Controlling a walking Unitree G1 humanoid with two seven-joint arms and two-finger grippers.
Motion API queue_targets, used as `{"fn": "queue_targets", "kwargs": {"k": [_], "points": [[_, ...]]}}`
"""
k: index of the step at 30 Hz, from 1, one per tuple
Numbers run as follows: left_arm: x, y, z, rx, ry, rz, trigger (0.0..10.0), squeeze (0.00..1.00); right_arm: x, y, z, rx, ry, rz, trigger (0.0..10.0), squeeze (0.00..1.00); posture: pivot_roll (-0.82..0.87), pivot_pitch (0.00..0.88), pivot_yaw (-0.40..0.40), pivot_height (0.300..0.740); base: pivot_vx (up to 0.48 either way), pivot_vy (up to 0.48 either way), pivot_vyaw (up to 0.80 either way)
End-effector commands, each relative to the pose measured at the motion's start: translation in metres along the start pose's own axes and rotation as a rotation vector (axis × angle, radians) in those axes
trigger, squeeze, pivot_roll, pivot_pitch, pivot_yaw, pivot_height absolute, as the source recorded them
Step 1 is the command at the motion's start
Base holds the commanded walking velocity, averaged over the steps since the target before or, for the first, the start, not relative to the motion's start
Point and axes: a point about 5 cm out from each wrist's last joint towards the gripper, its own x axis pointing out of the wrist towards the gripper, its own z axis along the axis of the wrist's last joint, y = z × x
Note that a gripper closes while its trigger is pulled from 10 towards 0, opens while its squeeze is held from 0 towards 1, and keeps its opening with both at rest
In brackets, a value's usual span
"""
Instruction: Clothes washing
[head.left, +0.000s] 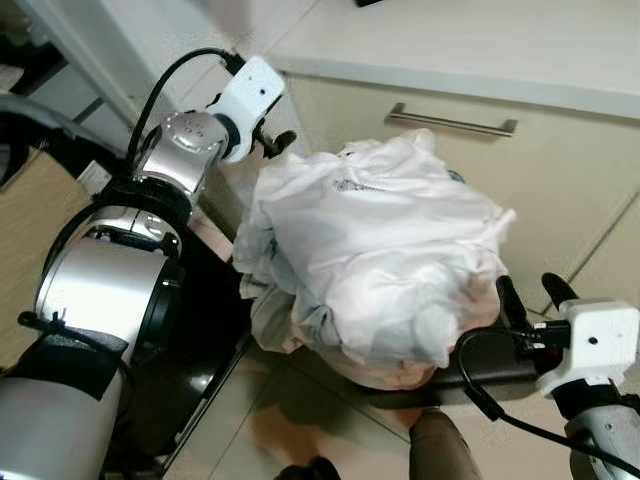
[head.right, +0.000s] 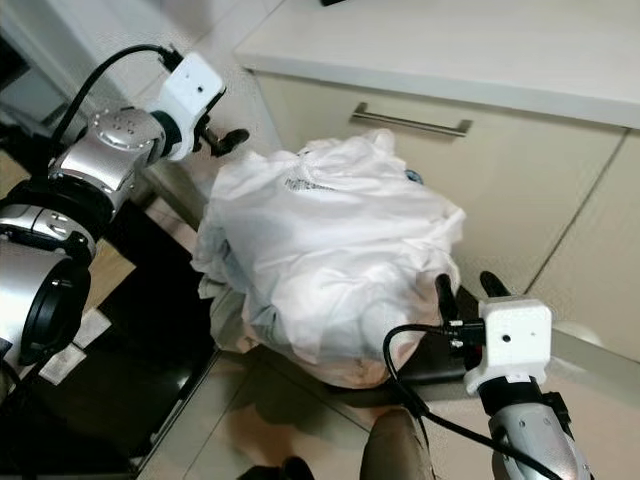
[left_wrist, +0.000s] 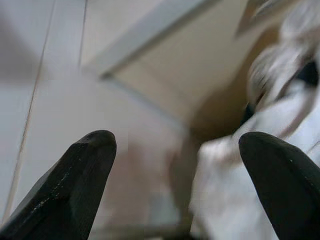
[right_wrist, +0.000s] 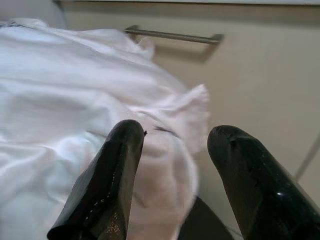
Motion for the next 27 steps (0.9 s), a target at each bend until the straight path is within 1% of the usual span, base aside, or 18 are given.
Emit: {"fn": "queue_targets", "kwargs": {"k": [1, 3, 4, 6, 9, 12, 14, 15, 20, 22, 24, 25, 26, 27], "points": [[-0.009, 0.013, -0.014, -0.022, 0.054, 0.005, 10.0, 0.0, -0.001, 0.006, -0.007, 0.02, 0.035, 0.027, 10.0, 0.0, -0.47, 0.103, 0.268, 0.731, 0.0, 0.0, 0.0], [-0.013, 0.017, -0.018, -0.028, 0.071, -0.021, 10.0, 0.0, 0.0, 0.007, -0.008, 0.025, 0.041, 0.037, 10.0, 0.0, -0.47, 0.102, 0.269, 0.731, 0.0, 0.0, 0.0], [-0.016, 0.018, -0.023, -0.052, 0.083, -0.069, 10.0, 0.0, 0.0, 0.007, -0.01, 0.029, 0.047, 0.043, 10.0, 0.0, -0.47, 0.101, 0.271, 0.731, 0.0, 0.0, 0.0], [-0.019, 0.018, -0.025, -0.076, 0.086, -0.121, 10.0, 0.0, 0.001, 0.006, -0.012, 0.027, 0.053, 0.046, 10.0, 0.0, -0.46, 0.099, 0.274, 0.731, 0.0, 0.0, 0.0], [-0.023, 0.019, -0.027, -0.058, 0.093, -0.187, 10.0, 0.0, 0.002, 0.006, -0.014, 0.034, 0.058, 0.047, 10.0, 0.0, -0.45, 0.093, 0.278, 0.731, 0.0, 0.0, 0.0], [-0.024, 0.019, -0.026, -0.067, 0.084, -0.206, 10.0, 0.0, 0.004, 0.007, -0.016, 0.036, 0.061, 0.048, 10.0, 0.0, -0.43, 0.087, 0.278, 0.731, 0.0, 0.0, 0.0], [-0.024, 0.018, -0.025, -0.078, 0.071, -0.237, 10.0, 0.0, 0.006, 0.008, -0.018, 0.04, 0.064, 0.05, 10.0, 0.0, -0.42, 0.081, 0.276, 0.731, 0.0, 0.0, 0.0], [-0.025, 0.014, -0.025, -0.088, 0.058, -0.287, 10.0, 0.0, 0.009, 0.01, -0.021, 0.044, 0.066, 0.058, 10.0, 0.0, -0.41, 0.074, 0.272, 0.731, 0.0, 0.0, 0.0], [-0.024, 0.006, -0.025, -0.121, 0.033, -0.378, 10.0, 0.0, 0.013, 0.011, -0.025, 0.049, 0.071, 0.071, 10.0, 0.0, -0.4, 0.063, 0.265, 0.731, 0.0, 0.0, 0.0], [-0.021, -0.005, -0.027, -0.141, 0.025, -0.445, 10.0, 0.0, 0.017, 0.011, -0.026, 0.049, 0.07, 0.076, 10.0, 0.0, -0.39, 0.058, 0.263, 0.731, 0.0, 0.0, 0.0], [-0.02, -0.012, -0.028, -0.154, 0.021, -0.478, 10.0, 0.0, 0.019, 0.011, -0.026, 0.049, 0.067, 0.078, 10.0, 0.0, -0.39, 0.056, 0.262, 0.731, 0.0, 0.0, 0.0], [-0.02, -0.012, -0.028, -0.154, 0.021, -0.478, 10.0, 0.0, 0.019, 0.011, -0.026, 0.049, 0.067, 0.078, 10.0, 0.0, -0.39, 0.056, 0.262, 0.731, 0.0, 0.0, 0.0], [-0.016, -0.022, -0.027, -0.19, 0.008, -0.524, 10.0, 0.0, 0.021, 0.012, -0.024, 0.048, 0.055, 0.082, 10.0, 0.0, -0.39, 0.055, 0.263, 0.731, 0.0, 0.0, 0.0], [-0.015, -0.026, -0.025, -0.207, 0.0, -0.543, 10.0, 0.0, 0.023, 0.013, -0.023, 0.048, 0.049, 0.085, 10.0, 0.0, -0.39, 0.055, 0.264, 0.731, 0.0, 0.0, 0.0]]}}
